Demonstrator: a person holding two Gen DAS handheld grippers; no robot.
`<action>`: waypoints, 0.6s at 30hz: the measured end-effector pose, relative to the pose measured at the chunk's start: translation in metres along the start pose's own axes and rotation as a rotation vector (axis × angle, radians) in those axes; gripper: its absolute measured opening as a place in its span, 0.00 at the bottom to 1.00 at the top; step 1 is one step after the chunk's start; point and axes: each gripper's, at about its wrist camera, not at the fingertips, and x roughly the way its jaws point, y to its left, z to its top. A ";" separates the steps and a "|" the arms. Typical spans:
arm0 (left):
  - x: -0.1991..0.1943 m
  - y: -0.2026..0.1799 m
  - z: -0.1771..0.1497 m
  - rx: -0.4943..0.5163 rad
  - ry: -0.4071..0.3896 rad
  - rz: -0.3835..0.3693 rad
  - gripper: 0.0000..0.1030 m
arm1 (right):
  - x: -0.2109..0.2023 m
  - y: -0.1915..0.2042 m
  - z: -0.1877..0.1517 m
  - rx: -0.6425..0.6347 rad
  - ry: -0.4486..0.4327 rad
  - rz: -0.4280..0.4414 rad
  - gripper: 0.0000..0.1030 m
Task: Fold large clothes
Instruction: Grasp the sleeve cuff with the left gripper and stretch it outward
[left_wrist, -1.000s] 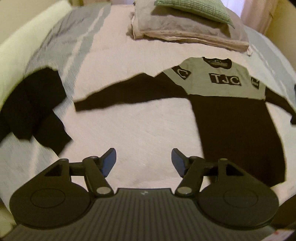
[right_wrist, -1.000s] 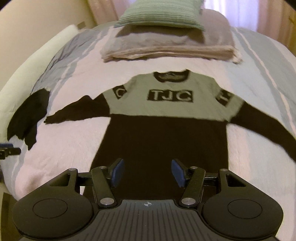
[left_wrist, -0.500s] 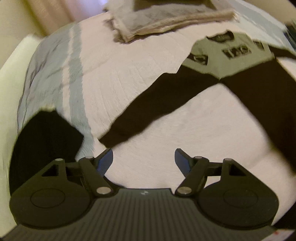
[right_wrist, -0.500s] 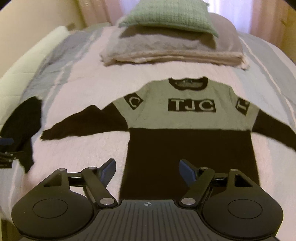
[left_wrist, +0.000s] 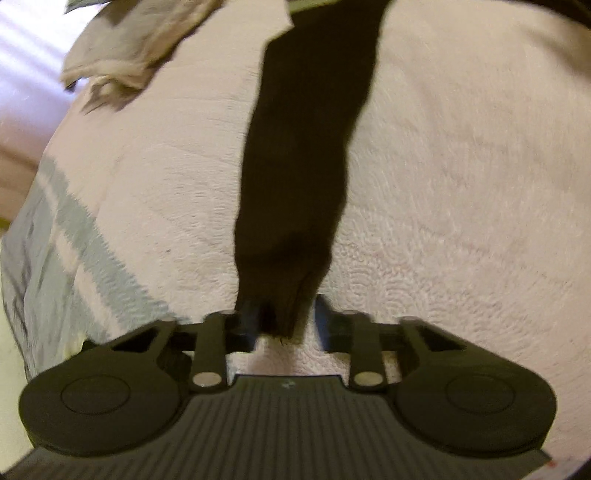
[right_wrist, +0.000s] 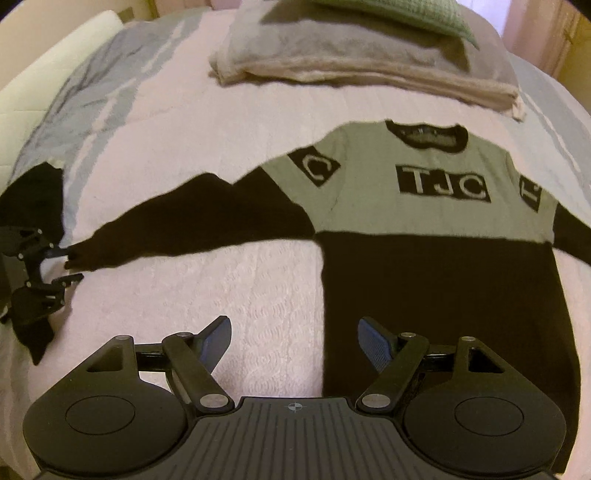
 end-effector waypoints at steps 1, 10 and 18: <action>0.000 0.000 -0.001 0.002 0.000 -0.008 0.04 | 0.000 -0.001 0.000 0.010 0.000 -0.012 0.71; -0.057 -0.016 -0.022 -0.115 0.061 -0.055 0.04 | -0.021 -0.011 0.011 0.078 -0.025 -0.036 0.71; -0.062 -0.018 -0.026 -0.256 0.159 -0.065 0.08 | -0.043 -0.038 0.002 0.152 -0.030 -0.058 0.71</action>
